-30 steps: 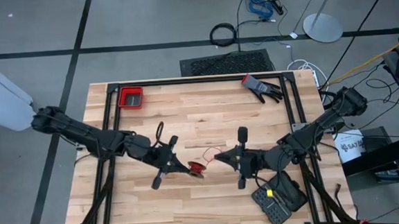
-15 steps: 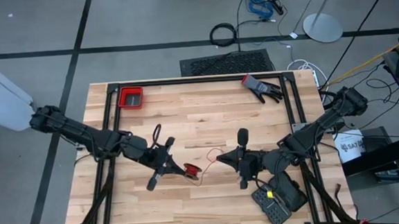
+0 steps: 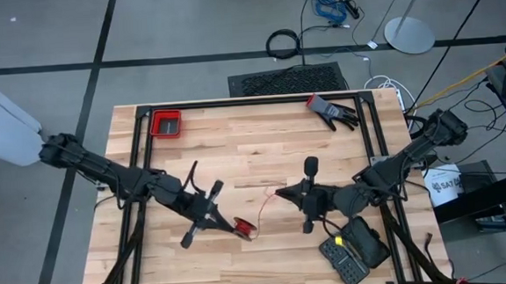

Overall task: Coil cords
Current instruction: Coil the red wire onto the spool

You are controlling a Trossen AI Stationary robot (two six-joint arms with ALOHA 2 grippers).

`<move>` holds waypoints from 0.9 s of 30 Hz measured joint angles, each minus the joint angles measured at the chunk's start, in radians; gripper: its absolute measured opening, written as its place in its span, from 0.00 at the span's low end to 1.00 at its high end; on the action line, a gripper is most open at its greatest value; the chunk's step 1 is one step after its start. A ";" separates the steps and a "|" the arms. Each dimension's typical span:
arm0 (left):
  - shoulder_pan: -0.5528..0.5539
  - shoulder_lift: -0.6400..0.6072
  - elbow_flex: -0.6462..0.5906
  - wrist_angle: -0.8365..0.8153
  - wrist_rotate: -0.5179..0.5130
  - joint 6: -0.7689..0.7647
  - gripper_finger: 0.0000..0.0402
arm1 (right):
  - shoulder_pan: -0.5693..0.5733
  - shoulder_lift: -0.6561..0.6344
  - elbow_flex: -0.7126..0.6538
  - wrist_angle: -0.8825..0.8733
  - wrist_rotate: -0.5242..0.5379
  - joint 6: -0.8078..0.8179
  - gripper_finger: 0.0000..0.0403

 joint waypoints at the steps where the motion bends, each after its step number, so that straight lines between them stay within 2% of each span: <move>1: 0.000 0.010 0.000 0.019 0.010 0.000 0.00 | -0.008 0.002 0.000 0.005 0.000 0.000 0.00; 5: 0.003 0.050 0.000 0.047 0.032 0.004 0.00 | -0.023 0.014 0.000 0.054 -0.002 -0.010 0.00; 11: 0.034 0.091 0.000 0.051 0.033 0.000 0.00 | -0.022 0.030 0.000 0.135 -0.064 -0.070 0.00; 27: 0.048 0.070 -0.001 0.014 0.033 -0.002 0.00 | 0.033 -0.003 0.000 0.147 -0.067 -0.151 0.00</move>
